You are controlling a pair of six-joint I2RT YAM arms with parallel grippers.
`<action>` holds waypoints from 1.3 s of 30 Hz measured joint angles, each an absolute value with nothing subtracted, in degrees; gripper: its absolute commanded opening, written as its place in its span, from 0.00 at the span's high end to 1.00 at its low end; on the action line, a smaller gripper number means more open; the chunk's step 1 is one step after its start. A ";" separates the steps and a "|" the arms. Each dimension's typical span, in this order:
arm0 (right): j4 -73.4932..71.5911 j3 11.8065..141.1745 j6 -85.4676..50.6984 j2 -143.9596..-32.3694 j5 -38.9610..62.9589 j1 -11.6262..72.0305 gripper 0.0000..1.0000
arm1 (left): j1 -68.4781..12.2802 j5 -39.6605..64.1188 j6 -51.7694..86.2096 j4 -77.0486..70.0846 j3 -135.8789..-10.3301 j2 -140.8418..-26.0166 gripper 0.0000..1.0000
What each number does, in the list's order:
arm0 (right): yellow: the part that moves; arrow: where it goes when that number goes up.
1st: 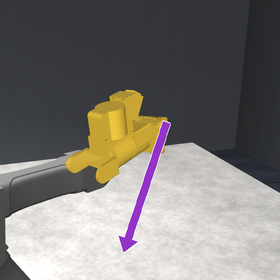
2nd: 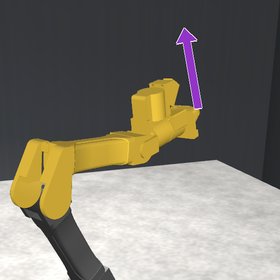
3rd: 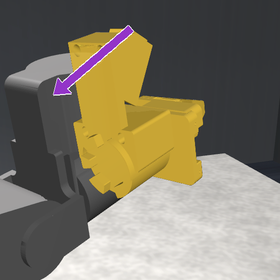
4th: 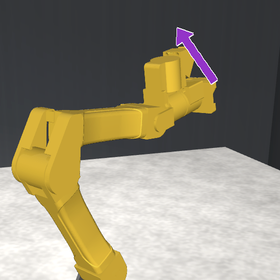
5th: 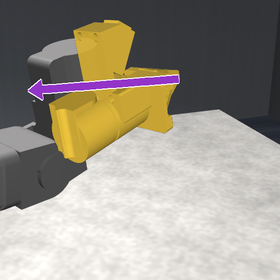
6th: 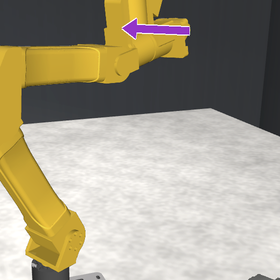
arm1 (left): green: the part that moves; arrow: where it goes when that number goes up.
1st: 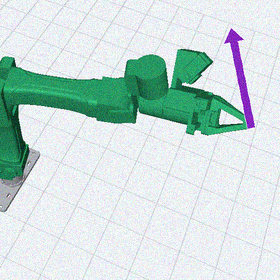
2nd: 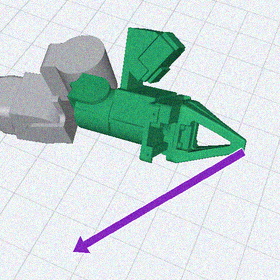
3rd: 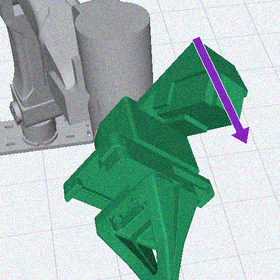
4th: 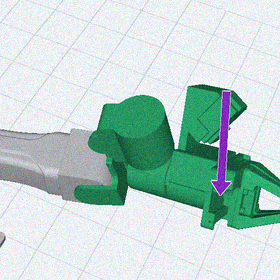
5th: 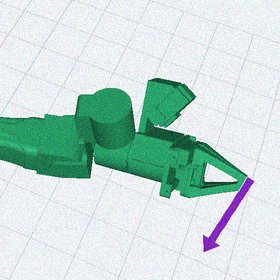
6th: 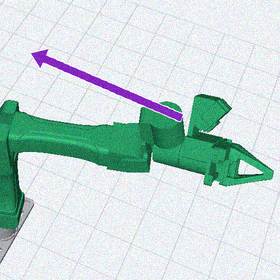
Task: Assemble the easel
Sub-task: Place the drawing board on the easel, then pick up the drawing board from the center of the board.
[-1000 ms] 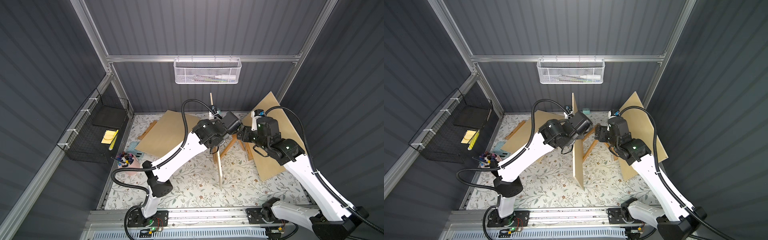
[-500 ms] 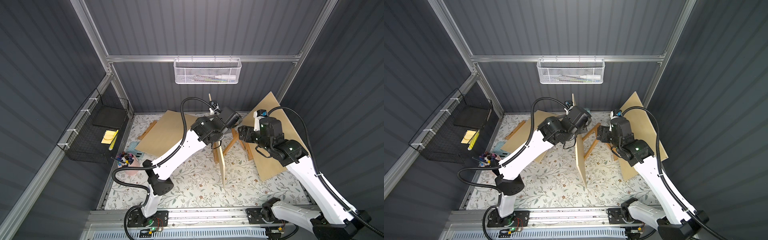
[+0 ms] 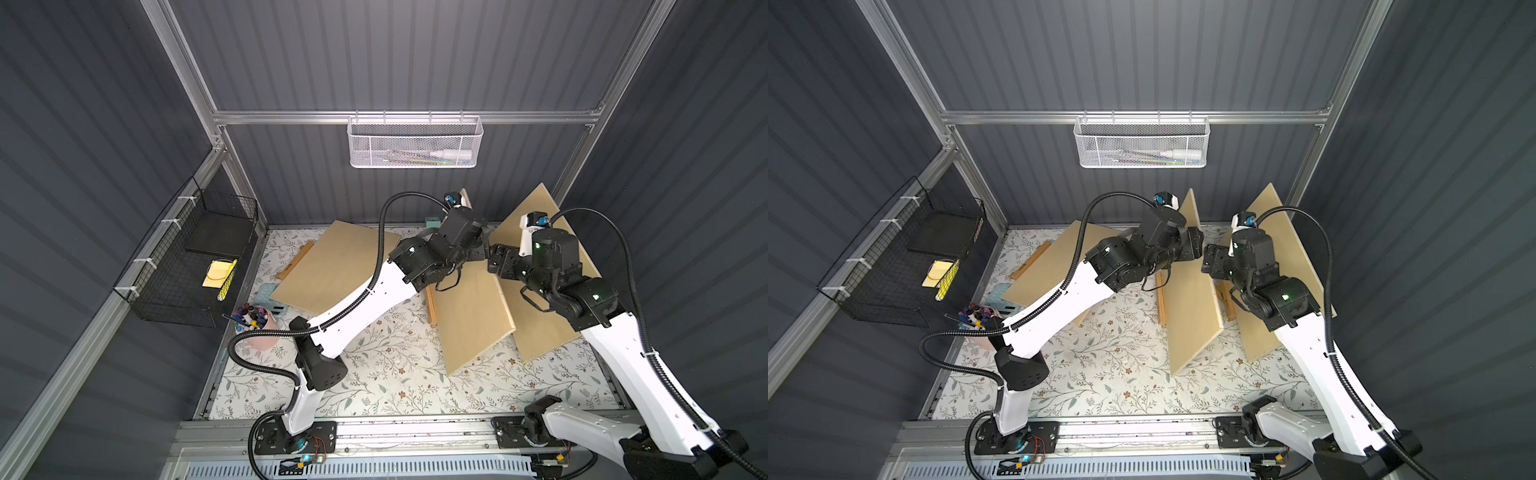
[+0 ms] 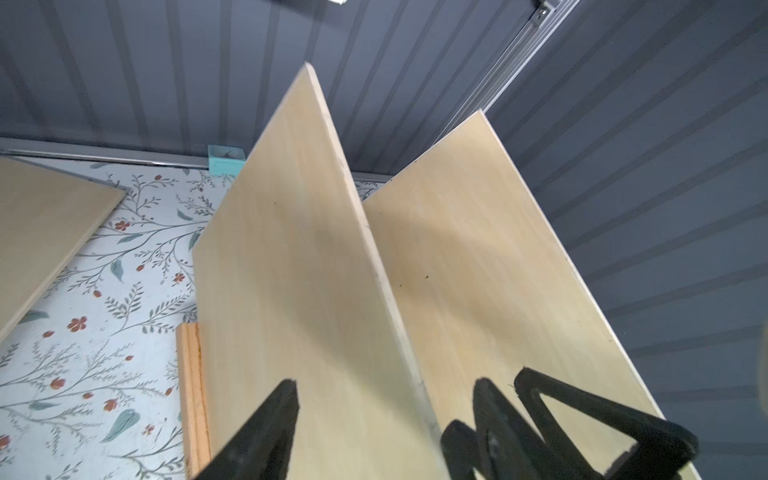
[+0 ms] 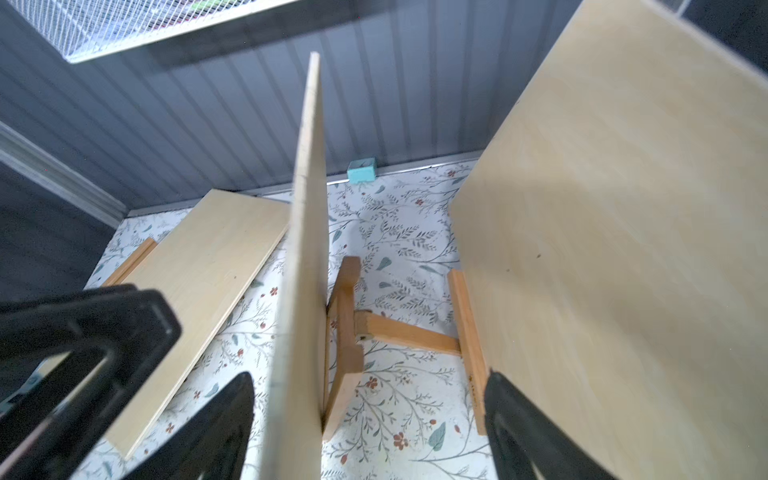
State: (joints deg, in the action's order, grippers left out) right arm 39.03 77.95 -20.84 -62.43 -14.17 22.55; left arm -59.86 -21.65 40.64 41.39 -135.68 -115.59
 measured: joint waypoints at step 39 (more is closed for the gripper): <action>43.53 99.46 -11.51 -78.39 10.90 31.92 0.12 | -38.28 -33.65 18.65 71.00 -119.07 -127.39 0.18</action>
State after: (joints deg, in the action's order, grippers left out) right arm 43.53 99.46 -11.51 -78.39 10.90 31.92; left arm -38.28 -33.65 18.65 71.00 -119.07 -127.39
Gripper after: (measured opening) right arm 0.878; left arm 0.826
